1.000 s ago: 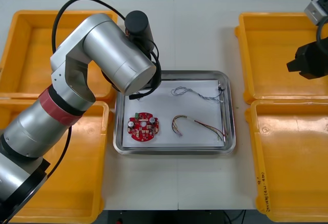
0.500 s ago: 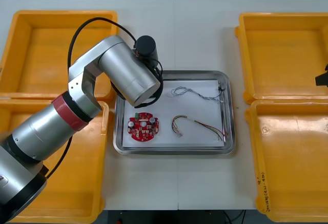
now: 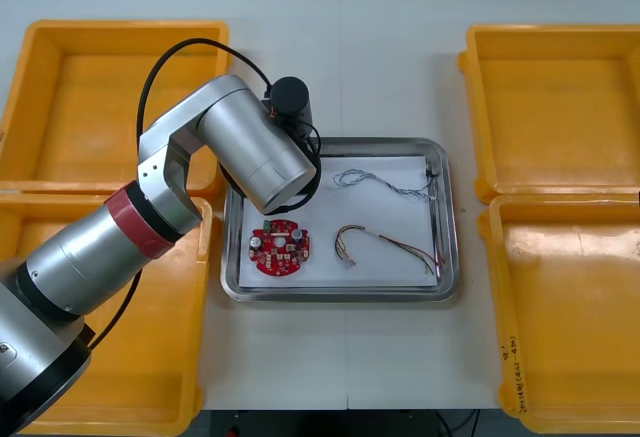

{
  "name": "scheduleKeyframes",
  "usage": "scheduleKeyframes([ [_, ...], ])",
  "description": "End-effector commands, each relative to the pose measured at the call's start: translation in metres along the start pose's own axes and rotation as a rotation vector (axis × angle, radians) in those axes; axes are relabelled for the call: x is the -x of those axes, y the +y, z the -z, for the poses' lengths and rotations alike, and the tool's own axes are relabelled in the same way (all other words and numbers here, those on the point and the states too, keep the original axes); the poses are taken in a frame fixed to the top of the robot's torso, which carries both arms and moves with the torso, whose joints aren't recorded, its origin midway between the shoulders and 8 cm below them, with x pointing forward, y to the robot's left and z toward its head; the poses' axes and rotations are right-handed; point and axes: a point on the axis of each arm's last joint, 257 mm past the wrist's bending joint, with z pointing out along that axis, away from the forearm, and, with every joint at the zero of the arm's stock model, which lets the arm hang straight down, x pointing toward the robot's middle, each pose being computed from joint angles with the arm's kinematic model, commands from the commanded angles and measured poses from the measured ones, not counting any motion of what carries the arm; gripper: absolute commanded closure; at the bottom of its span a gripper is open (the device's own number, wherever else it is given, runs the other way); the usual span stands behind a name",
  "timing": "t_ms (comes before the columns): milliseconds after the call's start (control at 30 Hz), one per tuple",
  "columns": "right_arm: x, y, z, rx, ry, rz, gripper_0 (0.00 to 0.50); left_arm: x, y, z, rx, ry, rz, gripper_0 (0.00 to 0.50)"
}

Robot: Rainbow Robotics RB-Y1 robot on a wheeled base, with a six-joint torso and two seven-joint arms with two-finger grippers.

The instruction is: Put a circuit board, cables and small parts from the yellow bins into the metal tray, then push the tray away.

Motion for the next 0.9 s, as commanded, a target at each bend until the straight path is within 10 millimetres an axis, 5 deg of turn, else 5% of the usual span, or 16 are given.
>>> scheduleKeyframes([
  [33, 0.007, -0.03, 0.015, -0.043, -0.015, -0.052, 0.0, -0.001, -0.005, 0.0, -0.006, -0.016, 0.048, 0.0],
  [333, -0.012, -0.049, 0.004, -0.079, 0.036, -0.081, 0.0, 0.003, -0.005, 0.002, -0.014, -0.02, 0.064, 0.0],
  [900, -0.025, -0.044, -0.008, -0.047, 0.093, -0.057, 0.0, 0.023, 0.013, 0.05, -0.016, 0.012, 0.059, 0.0],
])
